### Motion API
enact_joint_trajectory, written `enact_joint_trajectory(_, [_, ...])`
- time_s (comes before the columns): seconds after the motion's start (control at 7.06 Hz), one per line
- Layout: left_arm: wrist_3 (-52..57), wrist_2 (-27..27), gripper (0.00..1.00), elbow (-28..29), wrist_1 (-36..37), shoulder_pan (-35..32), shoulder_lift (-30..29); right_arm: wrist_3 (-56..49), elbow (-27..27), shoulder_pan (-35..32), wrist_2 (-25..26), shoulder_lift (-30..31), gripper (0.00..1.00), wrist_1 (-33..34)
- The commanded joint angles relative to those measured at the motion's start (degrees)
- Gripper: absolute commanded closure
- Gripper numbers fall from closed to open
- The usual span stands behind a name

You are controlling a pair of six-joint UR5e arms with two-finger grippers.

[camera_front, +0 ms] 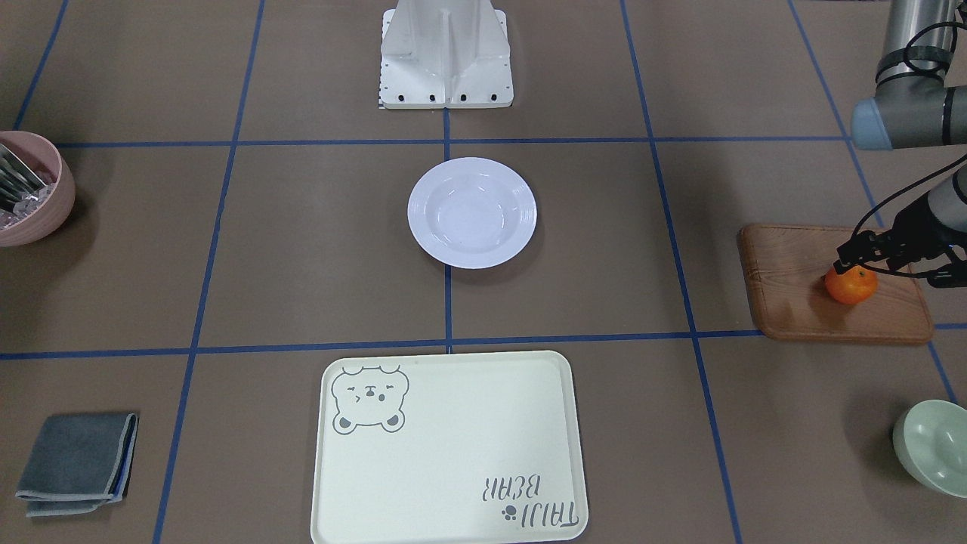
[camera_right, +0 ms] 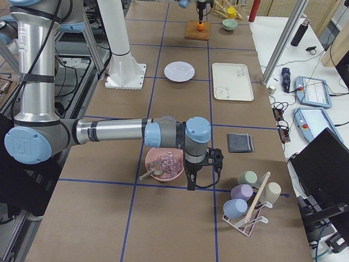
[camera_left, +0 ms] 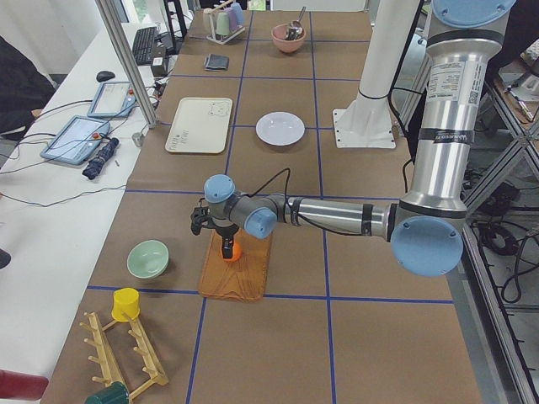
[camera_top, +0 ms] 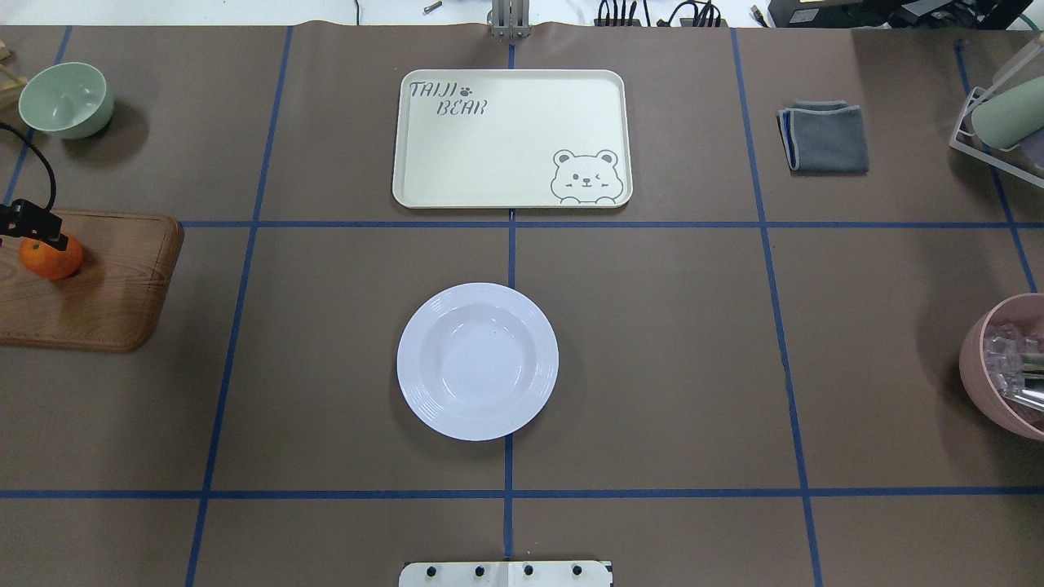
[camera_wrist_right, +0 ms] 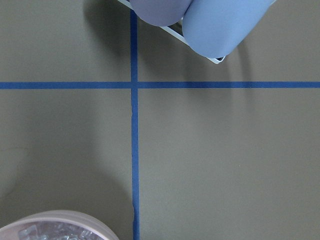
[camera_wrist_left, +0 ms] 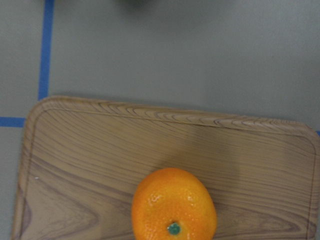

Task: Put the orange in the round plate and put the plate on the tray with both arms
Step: 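Lower the left gripper onto the orange on the wooden board and grasp it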

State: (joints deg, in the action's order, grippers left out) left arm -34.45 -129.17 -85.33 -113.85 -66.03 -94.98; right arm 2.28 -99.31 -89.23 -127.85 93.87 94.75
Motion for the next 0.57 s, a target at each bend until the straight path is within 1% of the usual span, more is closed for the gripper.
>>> enact_joint_trajectory(0.0, [0.26, 1.73, 0.02, 2.26, -0.41, 0.99, -0.38, 0.00, 0.08, 0.37, 0.06, -0.09, 0.00, 0.00])
enact_joint_trajectory(0.28, [0.18, 1.73, 0.02, 5.34, -0.50, 2.30, -2.39, 0.00, -0.09, 0.46, 0.06, -0.09, 0.00, -0.09])
enact_joint_trajectory(0.42, [0.18, 1.73, 0.02, 5.61, -0.50, 2.83, -2.40, 0.00, -0.01, 0.46, 0.23, -0.27, 0.00, -0.09])
